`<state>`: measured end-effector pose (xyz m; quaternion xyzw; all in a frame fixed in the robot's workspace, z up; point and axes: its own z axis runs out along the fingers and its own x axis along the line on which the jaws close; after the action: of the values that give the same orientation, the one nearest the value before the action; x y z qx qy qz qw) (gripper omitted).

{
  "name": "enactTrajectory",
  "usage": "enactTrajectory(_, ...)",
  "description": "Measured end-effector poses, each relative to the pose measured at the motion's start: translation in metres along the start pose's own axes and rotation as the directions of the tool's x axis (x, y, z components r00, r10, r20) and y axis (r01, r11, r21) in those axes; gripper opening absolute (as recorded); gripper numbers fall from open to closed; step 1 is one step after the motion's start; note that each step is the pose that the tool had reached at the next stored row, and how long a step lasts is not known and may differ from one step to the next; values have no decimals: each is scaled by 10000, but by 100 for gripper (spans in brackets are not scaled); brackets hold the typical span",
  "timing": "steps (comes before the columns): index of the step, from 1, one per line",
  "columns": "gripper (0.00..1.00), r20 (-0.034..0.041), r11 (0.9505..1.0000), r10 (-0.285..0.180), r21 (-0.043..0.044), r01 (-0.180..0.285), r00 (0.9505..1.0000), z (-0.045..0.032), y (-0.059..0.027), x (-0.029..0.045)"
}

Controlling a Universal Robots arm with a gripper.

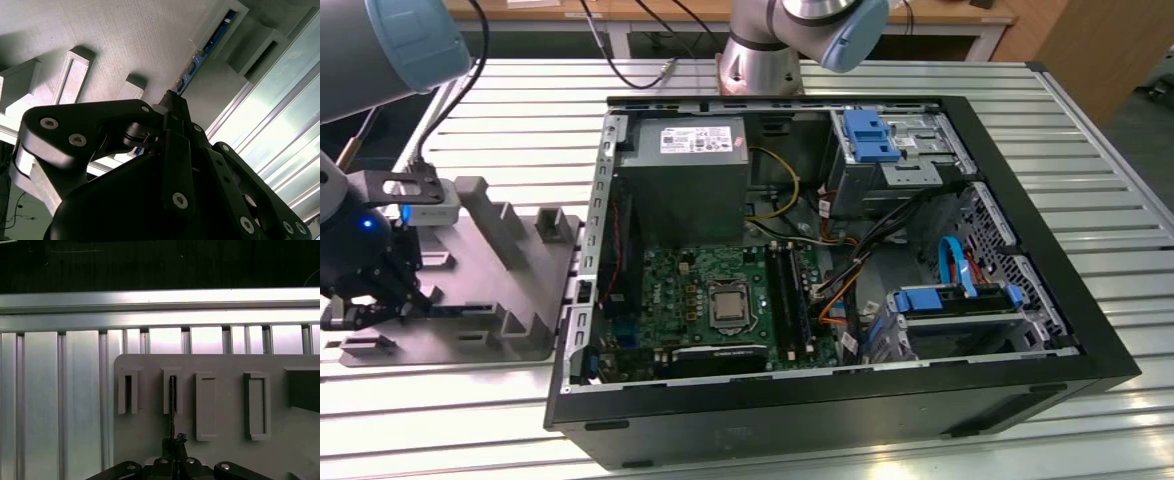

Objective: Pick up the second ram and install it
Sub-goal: 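Pick up the second ram and move it above second insertion slot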

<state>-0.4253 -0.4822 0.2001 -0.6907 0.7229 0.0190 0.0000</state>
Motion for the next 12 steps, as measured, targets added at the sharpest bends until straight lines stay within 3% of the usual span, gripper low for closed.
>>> enactTrajectory(12, 12, -1, 10000, -27, 0, 27, 10000, -37, 1, -1)
